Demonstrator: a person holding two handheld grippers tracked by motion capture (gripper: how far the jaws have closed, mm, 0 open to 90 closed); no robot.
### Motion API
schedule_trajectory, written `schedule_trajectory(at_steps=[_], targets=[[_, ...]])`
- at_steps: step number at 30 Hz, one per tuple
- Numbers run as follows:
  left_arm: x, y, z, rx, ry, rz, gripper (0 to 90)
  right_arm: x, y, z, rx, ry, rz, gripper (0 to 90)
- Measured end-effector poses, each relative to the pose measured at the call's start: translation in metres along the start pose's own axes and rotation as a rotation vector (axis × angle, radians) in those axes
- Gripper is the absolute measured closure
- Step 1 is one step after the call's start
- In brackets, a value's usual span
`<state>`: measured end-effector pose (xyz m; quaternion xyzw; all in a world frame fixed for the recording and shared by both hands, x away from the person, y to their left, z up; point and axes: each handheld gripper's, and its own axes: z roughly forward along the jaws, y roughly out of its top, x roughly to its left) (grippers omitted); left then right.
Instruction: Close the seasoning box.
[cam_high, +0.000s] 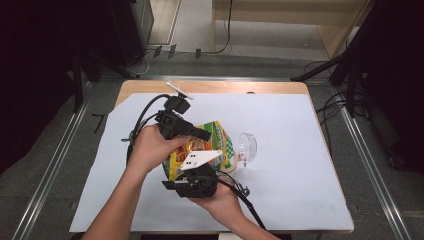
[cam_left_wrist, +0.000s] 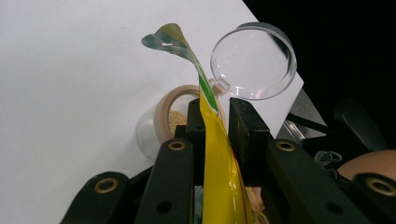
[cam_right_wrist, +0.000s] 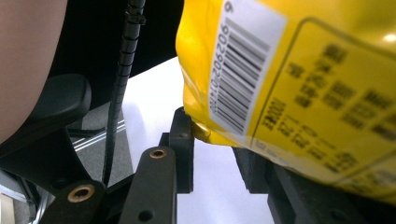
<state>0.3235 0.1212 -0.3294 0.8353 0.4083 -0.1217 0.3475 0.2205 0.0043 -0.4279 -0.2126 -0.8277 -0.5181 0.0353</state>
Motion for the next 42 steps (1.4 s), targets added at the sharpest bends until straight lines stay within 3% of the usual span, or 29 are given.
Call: schedule_trajectory(at_steps=[42], targets=[[-0.0077,-0.0016,-0.0063,-0.029,0.021,0.027,77.7,0.0053,0.0042,-0.0032,-0.012,0.004,-0.009,71.4]])
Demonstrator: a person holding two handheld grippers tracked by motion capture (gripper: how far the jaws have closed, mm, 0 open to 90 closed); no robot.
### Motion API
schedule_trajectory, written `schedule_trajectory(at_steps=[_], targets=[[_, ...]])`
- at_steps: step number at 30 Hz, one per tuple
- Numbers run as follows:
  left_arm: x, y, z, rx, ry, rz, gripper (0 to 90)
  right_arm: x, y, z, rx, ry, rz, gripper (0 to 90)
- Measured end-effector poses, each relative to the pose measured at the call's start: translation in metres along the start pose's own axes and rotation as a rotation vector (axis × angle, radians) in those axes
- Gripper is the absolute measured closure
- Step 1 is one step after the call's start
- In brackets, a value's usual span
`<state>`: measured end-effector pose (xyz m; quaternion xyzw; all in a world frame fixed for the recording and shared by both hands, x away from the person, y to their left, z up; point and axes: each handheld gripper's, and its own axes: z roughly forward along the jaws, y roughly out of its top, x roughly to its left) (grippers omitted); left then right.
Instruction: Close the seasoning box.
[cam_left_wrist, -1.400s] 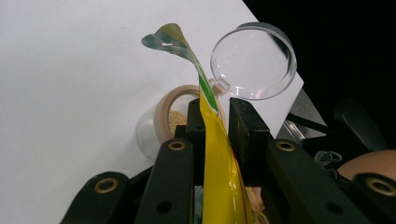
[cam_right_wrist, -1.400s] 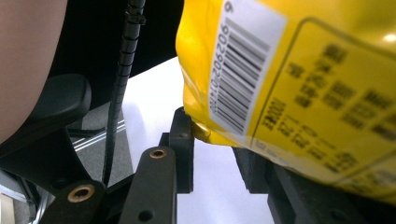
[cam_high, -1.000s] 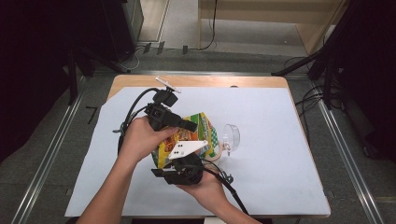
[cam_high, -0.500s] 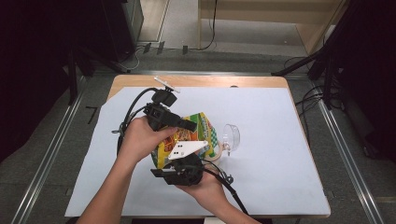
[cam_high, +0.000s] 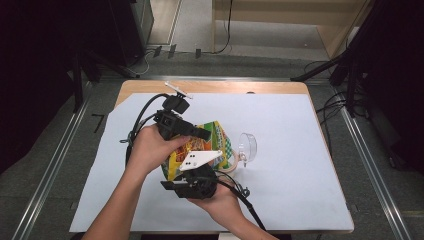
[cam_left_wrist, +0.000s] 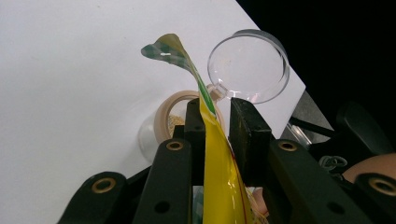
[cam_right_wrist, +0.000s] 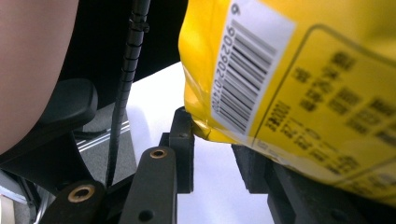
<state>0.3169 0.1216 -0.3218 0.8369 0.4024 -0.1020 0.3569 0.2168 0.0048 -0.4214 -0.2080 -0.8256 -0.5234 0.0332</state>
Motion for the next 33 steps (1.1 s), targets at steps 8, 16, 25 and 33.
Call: schedule_trajectory(at_steps=[8,16,25,33], targets=[[-0.007,0.000,0.002,0.015,0.013,0.022,78.0,0.001,-0.004,0.001,-0.011,-0.009,-0.002,72.0],[-0.010,0.000,0.003,0.014,0.011,0.029,78.1,-0.001,-0.007,0.002,-0.014,-0.020,-0.006,72.3],[-0.012,0.000,0.004,0.021,0.007,0.033,79.1,-0.003,-0.011,0.003,-0.017,-0.018,-0.001,73.2],[-0.006,0.002,0.002,0.010,0.011,0.023,79.0,0.000,-0.005,0.000,-0.008,-0.019,-0.011,72.8]])
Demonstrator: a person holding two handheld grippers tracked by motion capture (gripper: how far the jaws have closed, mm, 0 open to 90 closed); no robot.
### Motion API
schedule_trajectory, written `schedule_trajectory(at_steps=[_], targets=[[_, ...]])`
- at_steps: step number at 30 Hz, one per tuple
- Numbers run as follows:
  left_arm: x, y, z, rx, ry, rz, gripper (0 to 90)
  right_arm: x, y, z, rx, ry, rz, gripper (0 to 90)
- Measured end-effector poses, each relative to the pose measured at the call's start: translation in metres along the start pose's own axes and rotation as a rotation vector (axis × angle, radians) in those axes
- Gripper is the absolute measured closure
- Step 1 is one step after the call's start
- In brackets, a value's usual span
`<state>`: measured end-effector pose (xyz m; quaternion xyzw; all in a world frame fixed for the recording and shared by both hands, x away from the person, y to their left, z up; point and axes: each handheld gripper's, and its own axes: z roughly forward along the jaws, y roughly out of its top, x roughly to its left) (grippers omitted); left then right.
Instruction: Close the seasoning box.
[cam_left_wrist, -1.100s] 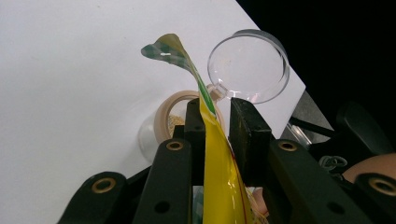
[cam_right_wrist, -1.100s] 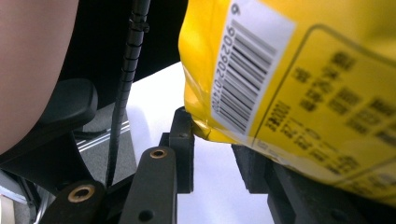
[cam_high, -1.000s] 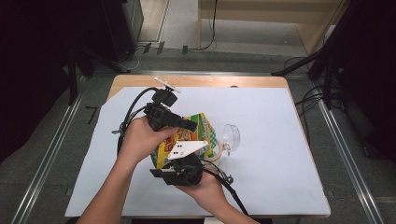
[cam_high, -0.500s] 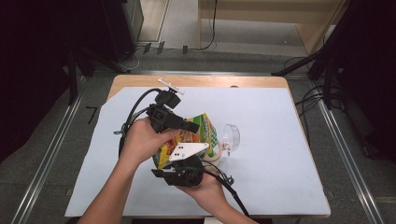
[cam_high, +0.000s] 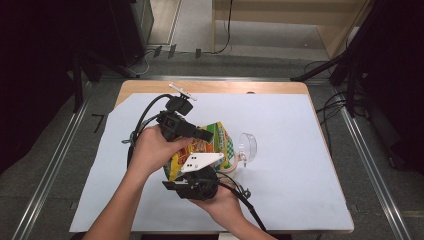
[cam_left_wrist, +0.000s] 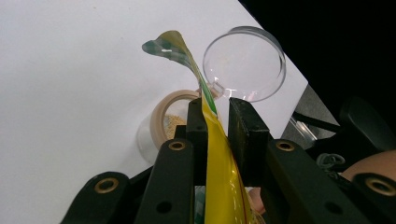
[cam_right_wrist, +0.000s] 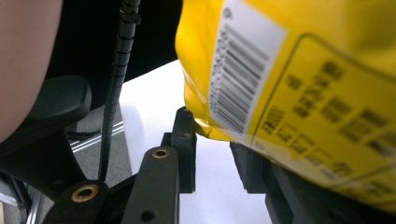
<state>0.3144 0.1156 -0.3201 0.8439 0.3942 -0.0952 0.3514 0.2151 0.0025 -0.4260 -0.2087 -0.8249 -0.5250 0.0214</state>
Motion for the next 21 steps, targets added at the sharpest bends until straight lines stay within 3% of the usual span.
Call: schedule_trajectory(at_steps=[21], targets=[[0.0036,0.0003,0.0020,-0.003,-0.003,-0.009,78.7,-0.0011,0.0025,-0.0008,0.018,-0.002,-0.004,72.6]])
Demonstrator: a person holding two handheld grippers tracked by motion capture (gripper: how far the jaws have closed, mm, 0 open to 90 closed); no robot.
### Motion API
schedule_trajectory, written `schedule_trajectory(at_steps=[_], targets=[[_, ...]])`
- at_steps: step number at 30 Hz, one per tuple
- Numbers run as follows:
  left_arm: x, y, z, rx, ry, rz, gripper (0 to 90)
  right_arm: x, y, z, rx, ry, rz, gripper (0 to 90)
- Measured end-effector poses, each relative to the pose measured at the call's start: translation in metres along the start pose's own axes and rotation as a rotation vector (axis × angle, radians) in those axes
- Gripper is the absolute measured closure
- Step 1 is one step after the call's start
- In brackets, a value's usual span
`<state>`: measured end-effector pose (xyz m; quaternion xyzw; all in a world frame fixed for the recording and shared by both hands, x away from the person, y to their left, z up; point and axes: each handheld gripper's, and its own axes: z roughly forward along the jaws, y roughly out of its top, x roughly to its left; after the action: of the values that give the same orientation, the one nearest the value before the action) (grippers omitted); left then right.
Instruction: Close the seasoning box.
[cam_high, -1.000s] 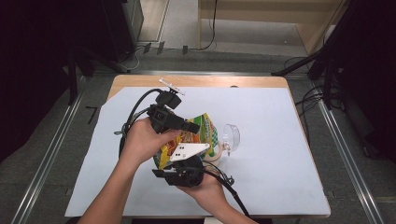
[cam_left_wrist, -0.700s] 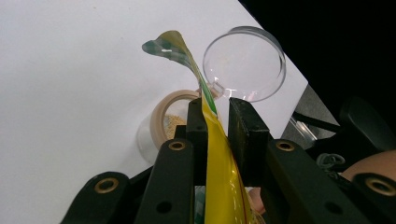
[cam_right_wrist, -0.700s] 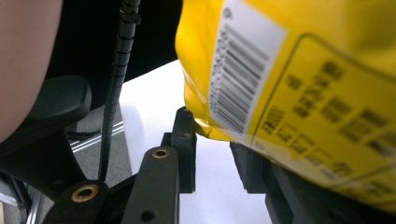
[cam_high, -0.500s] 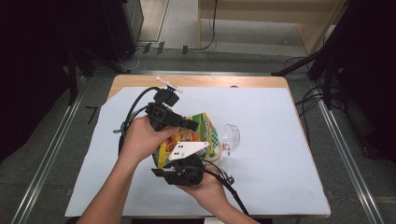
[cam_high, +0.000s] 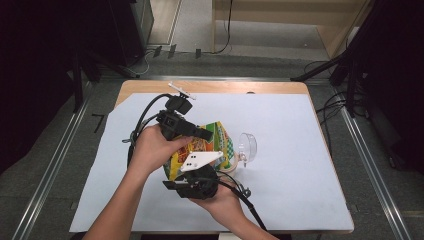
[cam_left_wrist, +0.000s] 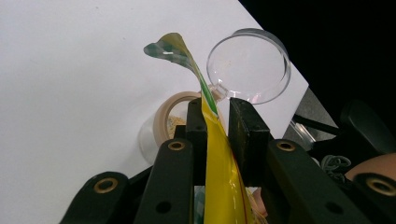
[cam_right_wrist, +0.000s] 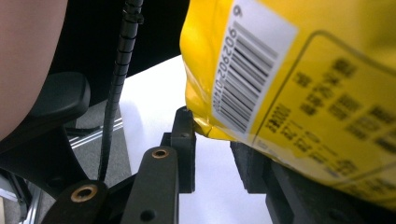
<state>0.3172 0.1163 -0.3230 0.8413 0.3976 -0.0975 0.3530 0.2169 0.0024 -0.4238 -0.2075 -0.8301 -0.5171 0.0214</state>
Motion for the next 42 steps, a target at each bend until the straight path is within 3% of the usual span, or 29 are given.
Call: schedule_trajectory(at_steps=[42], targets=[[-0.0015,0.0001,0.0002,-0.001,0.018,-0.001,78.6,-0.0004,0.0008,-0.0003,0.004,-0.001,-0.011,72.5]])
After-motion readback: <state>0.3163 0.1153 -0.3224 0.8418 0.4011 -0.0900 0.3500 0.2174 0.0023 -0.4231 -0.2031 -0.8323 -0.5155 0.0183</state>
